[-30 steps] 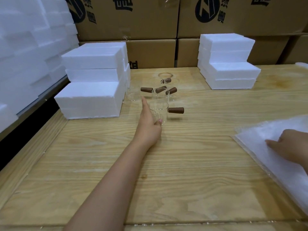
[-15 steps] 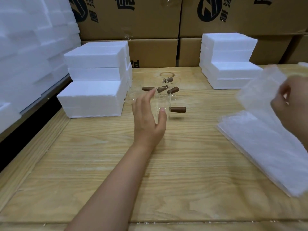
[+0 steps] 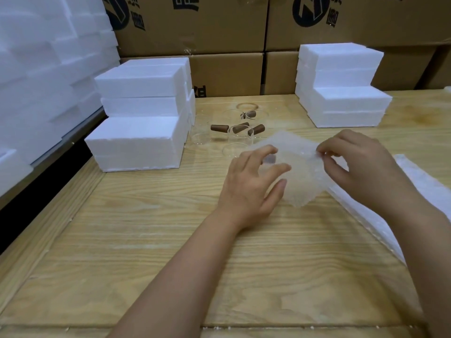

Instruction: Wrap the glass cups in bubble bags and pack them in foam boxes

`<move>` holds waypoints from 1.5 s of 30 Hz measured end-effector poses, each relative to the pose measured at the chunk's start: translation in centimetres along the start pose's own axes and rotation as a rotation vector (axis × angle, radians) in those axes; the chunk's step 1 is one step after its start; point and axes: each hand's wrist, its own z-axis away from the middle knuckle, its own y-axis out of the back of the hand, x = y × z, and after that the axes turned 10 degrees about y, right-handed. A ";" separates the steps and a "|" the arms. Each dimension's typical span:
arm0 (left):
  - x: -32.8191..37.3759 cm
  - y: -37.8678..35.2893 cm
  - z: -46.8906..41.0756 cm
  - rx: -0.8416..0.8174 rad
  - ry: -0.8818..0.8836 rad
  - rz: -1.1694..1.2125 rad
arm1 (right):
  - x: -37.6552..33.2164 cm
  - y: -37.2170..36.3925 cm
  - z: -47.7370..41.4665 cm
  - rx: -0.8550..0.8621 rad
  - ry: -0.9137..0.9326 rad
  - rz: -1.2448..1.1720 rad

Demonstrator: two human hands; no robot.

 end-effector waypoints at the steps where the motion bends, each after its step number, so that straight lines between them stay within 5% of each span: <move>1: 0.0 0.0 0.1 -0.010 -0.012 -0.036 | 0.3 -0.3 0.2 0.031 -0.017 -0.043; 5: 0.3 0.0 0.4 -0.049 -0.132 -0.052 | 1.0 -0.5 0.4 0.164 -0.148 -0.158; 8: 0.7 -0.4 0.1 0.073 -0.229 -0.018 | 1.1 -0.3 0.4 0.212 -0.184 -0.193; 11: 1.2 -0.6 -0.2 0.214 -0.096 0.083 | 1.2 0.0 0.7 0.177 -0.166 -0.212; 16: 1.3 -0.5 -0.2 0.217 0.124 0.094 | 1.1 0.1 0.8 0.085 -0.121 -0.285; 24: 1.0 -0.8 0.2 0.072 -0.037 0.112 | -1.1 -0.4 -4.3 0.160 -0.271 -0.618; 31: 1.2 -1.0 0.6 -0.209 -0.146 0.318 | -0.8 -5.3 -9.4 -0.597 -0.055 -0.153; 38: 0.9 -1.2 0.6 -0.248 -0.063 0.331 | -1.6 -8.0 -9.1 -0.495 0.151 0.252; 45: 1.0 -1.3 0.4 -0.104 0.094 0.282 | -2.2 -7.5 -9.0 -0.316 0.127 0.159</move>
